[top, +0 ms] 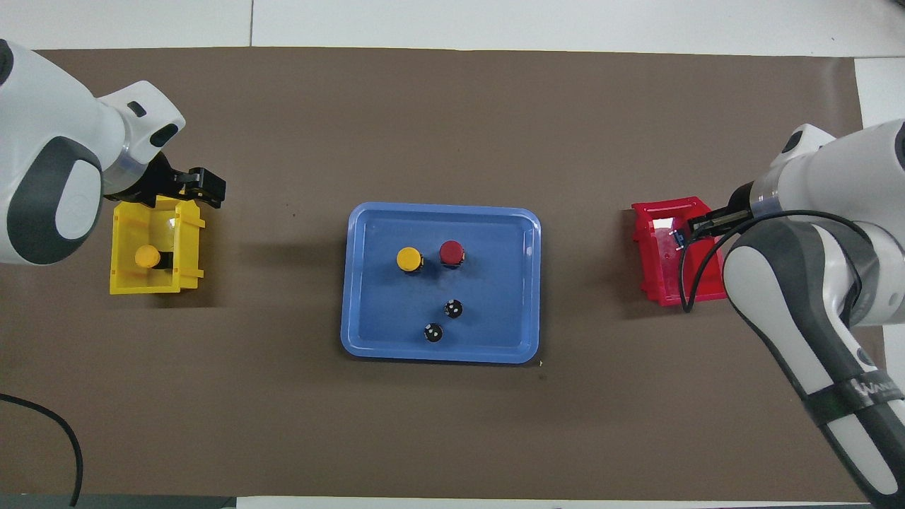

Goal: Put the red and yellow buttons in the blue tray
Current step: 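Release the yellow button and return the left gripper to the yellow holder, then carry a second red button with the right gripper into the blue tray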

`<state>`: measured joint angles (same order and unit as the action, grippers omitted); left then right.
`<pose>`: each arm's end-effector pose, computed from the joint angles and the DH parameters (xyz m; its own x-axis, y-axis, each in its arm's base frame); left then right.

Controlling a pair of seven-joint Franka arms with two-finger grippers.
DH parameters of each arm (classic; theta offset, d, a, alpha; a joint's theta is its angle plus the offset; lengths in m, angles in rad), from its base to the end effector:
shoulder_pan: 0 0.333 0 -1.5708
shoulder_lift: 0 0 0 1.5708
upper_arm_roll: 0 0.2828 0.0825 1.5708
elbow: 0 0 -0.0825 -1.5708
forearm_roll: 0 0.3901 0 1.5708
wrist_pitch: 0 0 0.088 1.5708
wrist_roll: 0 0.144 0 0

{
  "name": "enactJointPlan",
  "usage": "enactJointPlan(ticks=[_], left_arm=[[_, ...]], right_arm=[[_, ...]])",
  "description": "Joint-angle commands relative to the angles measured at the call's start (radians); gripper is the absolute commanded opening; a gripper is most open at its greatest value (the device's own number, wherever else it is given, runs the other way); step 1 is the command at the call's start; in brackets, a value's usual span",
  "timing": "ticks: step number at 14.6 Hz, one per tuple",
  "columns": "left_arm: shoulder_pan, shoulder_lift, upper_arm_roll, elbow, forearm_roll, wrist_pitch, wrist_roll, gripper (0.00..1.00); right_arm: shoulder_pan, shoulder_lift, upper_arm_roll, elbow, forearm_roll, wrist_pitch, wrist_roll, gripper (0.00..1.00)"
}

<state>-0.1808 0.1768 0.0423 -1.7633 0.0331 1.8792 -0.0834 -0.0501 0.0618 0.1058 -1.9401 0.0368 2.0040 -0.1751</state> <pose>0.5982 -0.0805 0.3841 0.9962 -0.0651 -0.0575 -0.0677 -0.9968 -0.0432 0.5759 0.0352 0.3786 0.9769 0.2133 0.0090 0.2135 -0.9762 -0.0390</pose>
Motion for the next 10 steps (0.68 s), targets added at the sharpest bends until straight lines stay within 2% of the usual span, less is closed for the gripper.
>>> enactJointPlan(ticks=[1,3,4,6,10], left_arm=[[0.085,-0.069,-0.012,-0.150,0.024,0.121,0.083,0.97],[0.153,-0.111,-0.013,-0.260,0.024,0.219,0.123,0.90],[0.164,-0.120,-0.013,-0.289,0.022,0.250,0.117,0.88],[0.170,-0.134,-0.013,-0.321,0.021,0.273,0.117,0.75],[0.158,-0.143,-0.015,-0.347,0.018,0.293,0.082,0.75]], right_arm=[[0.065,0.072,0.008,0.127,0.011,-0.059,0.115,0.29],[0.154,0.102,0.006,0.160,0.008,-0.030,0.243,0.29],[0.200,0.108,0.006,0.165,0.005,0.005,0.325,0.29],[0.281,0.137,0.006,0.162,-0.004,0.060,0.461,0.29],[0.400,0.239,0.008,0.161,-0.076,0.181,0.641,0.29]])
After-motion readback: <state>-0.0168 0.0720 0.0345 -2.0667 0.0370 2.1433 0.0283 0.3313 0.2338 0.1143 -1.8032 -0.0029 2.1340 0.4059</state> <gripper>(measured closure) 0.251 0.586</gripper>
